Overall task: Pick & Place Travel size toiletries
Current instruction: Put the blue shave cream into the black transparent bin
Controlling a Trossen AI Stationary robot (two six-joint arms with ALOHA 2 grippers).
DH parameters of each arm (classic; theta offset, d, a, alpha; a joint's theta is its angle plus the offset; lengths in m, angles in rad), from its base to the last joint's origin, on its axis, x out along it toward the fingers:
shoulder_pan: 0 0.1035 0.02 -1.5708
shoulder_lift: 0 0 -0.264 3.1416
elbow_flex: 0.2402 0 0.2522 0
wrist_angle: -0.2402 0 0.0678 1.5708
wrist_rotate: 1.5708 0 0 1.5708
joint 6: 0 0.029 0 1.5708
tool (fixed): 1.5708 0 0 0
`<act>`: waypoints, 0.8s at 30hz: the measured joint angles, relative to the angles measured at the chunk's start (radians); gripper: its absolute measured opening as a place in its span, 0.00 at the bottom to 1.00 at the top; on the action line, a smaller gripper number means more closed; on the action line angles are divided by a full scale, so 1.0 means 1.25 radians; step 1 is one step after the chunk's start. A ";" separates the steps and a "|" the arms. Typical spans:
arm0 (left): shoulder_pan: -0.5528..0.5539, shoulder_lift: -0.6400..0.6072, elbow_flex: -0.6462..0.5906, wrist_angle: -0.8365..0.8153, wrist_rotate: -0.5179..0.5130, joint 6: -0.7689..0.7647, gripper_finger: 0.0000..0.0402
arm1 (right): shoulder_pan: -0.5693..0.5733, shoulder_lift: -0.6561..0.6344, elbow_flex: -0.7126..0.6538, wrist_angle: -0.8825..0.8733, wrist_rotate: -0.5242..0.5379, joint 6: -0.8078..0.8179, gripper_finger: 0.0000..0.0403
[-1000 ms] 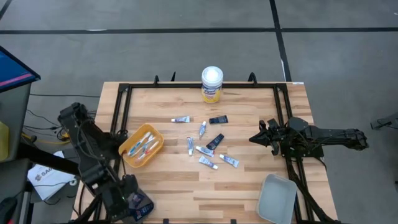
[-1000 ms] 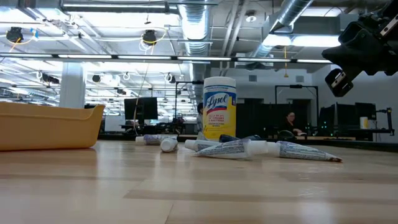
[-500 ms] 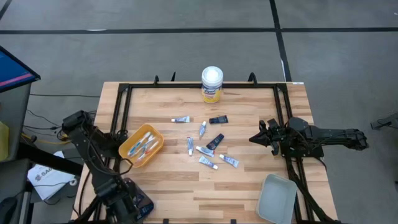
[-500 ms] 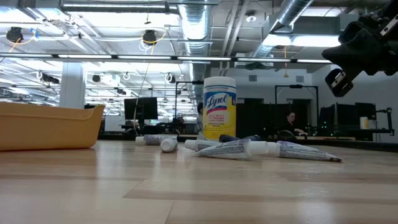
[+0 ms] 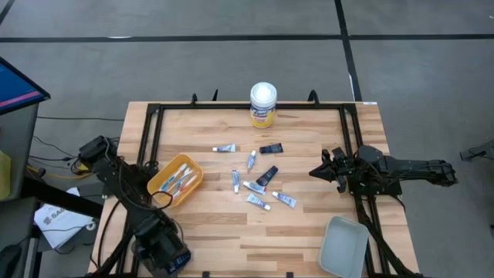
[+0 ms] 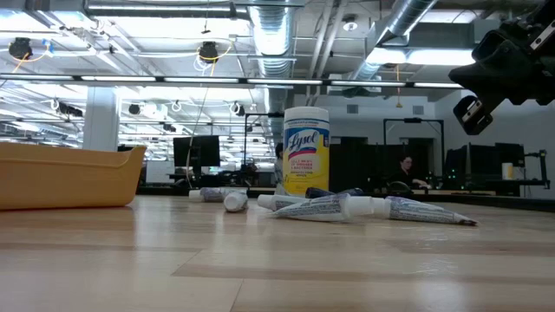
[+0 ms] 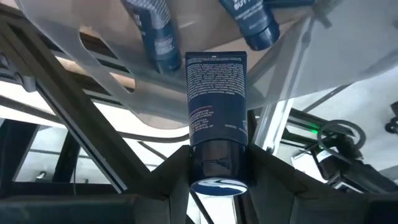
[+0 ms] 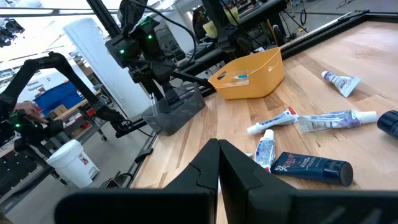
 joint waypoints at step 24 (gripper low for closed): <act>0.035 -0.001 -0.090 0.063 0.089 0.030 0.34 | 0.000 0.000 0.000 0.000 0.000 0.000 0.00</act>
